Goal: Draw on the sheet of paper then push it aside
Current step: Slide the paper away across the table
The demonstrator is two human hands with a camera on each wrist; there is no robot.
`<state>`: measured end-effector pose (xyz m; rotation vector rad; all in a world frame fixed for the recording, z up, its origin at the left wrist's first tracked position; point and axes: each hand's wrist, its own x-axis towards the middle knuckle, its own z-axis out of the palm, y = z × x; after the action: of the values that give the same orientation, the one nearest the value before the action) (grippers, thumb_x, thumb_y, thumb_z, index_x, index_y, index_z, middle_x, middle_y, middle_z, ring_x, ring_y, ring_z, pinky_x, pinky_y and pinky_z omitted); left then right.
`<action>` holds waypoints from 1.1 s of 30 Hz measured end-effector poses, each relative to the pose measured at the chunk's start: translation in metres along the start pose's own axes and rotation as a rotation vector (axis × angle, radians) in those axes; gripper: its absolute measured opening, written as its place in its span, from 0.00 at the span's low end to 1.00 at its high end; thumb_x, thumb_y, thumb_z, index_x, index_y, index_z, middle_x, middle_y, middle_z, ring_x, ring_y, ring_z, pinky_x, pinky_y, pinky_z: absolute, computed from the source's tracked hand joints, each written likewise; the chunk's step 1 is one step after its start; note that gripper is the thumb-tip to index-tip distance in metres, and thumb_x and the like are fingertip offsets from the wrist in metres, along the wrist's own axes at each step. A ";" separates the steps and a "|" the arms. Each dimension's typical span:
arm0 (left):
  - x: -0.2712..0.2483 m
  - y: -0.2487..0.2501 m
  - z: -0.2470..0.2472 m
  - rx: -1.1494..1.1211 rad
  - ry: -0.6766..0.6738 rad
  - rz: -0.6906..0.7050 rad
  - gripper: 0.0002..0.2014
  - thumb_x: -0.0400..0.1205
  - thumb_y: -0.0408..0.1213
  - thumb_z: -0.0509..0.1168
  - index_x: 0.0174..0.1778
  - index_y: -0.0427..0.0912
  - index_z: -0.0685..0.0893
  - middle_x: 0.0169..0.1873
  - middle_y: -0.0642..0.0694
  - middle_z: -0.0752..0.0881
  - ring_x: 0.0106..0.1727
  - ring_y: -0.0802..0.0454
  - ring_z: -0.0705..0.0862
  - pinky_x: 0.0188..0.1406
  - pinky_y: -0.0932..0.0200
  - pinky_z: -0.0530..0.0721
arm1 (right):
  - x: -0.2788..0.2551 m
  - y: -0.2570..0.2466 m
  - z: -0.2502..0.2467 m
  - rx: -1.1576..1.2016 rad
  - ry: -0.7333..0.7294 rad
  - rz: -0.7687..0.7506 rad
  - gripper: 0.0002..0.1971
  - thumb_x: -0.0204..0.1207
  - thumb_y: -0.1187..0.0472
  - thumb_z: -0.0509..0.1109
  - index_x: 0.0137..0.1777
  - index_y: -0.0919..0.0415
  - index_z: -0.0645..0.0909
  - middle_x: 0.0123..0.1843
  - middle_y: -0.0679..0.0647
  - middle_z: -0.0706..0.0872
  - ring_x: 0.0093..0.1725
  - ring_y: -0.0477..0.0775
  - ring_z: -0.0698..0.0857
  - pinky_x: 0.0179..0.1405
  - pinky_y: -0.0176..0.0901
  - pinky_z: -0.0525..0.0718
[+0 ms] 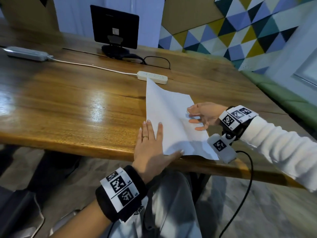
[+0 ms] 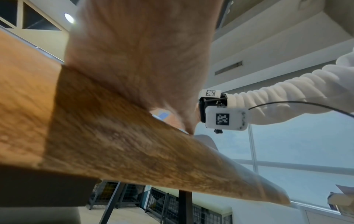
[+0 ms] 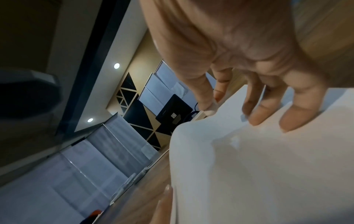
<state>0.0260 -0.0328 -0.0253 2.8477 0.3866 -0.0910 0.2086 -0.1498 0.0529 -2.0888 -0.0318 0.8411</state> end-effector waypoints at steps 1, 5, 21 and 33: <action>0.000 0.000 0.000 0.000 -0.006 0.018 0.54 0.73 0.76 0.43 0.82 0.42 0.30 0.80 0.33 0.31 0.81 0.40 0.29 0.82 0.46 0.35 | 0.001 -0.001 0.001 -0.022 -0.004 -0.007 0.05 0.79 0.55 0.68 0.42 0.50 0.76 0.55 0.51 0.81 0.49 0.52 0.82 0.45 0.53 0.83; 0.003 0.000 -0.003 -0.006 -0.049 0.057 0.63 0.68 0.77 0.56 0.81 0.39 0.30 0.79 0.29 0.31 0.80 0.35 0.28 0.81 0.43 0.34 | 0.004 -0.001 0.003 -0.060 -0.001 -0.021 0.07 0.78 0.56 0.70 0.40 0.52 0.75 0.55 0.52 0.82 0.46 0.51 0.80 0.39 0.52 0.84; 0.012 0.046 0.000 -0.007 0.095 0.018 0.51 0.76 0.65 0.57 0.81 0.49 0.28 0.80 0.24 0.41 0.78 0.17 0.43 0.73 0.22 0.47 | 0.006 0.010 -0.005 0.091 -0.015 -0.069 0.05 0.79 0.60 0.68 0.44 0.54 0.74 0.55 0.55 0.81 0.50 0.52 0.83 0.39 0.57 0.87; 0.023 0.065 -0.010 0.244 0.200 0.257 0.15 0.86 0.26 0.51 0.69 0.32 0.71 0.58 0.33 0.82 0.62 0.33 0.80 0.65 0.40 0.74 | -0.007 0.025 -0.030 0.058 0.160 -0.192 0.06 0.80 0.59 0.67 0.44 0.55 0.73 0.42 0.56 0.79 0.37 0.55 0.79 0.32 0.48 0.80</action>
<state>0.0657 -0.0843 -0.0016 3.1305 0.0465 0.2118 0.2140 -0.1892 0.0508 -2.0548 -0.1183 0.5524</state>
